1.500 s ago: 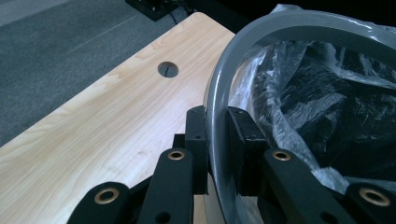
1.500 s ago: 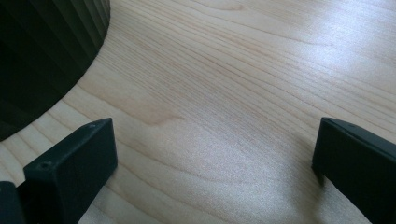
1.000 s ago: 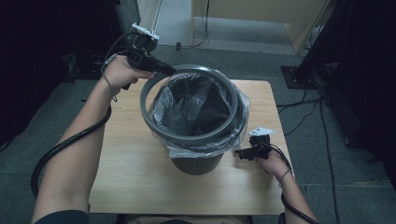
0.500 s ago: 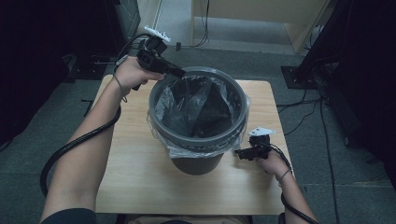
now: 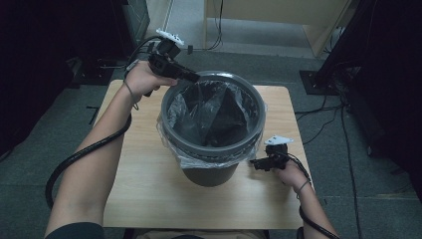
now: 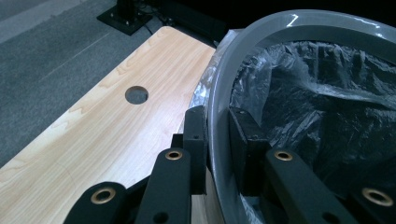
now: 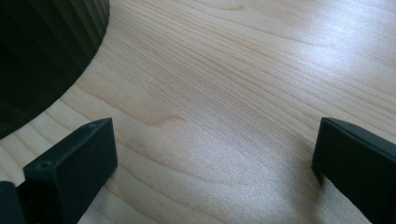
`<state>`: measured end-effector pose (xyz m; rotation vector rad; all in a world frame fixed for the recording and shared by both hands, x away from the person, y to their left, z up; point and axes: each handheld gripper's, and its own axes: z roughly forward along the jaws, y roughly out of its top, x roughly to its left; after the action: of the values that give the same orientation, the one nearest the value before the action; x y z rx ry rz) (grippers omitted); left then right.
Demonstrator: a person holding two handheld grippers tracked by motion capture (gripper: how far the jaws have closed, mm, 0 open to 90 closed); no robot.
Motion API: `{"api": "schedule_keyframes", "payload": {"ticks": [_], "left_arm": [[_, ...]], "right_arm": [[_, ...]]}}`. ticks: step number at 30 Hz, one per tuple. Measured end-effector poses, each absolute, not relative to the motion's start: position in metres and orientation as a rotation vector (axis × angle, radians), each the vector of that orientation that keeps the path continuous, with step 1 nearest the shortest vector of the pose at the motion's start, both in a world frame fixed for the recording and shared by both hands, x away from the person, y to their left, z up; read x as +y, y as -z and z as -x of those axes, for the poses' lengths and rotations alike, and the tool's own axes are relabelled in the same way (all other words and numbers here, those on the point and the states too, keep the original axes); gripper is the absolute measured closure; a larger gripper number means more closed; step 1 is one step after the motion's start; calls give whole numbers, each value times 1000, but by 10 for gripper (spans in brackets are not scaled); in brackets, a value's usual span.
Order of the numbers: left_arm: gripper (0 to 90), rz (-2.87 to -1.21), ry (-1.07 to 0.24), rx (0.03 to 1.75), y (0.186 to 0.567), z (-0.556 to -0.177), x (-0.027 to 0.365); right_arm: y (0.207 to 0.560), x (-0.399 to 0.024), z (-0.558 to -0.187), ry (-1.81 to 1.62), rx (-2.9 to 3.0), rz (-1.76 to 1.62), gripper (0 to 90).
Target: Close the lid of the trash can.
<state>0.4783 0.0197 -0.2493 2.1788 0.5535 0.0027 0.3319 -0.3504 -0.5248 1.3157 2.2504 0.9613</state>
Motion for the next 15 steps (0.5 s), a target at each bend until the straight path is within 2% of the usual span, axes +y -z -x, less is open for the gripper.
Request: {"api": "schedule_keyframes", "payload": {"ticks": [15], "left_arm": [[770,-2183,4,535,251,-475,17]], "right_arm": [[525,-350,-333,-962,2250,-1313,0]]}}
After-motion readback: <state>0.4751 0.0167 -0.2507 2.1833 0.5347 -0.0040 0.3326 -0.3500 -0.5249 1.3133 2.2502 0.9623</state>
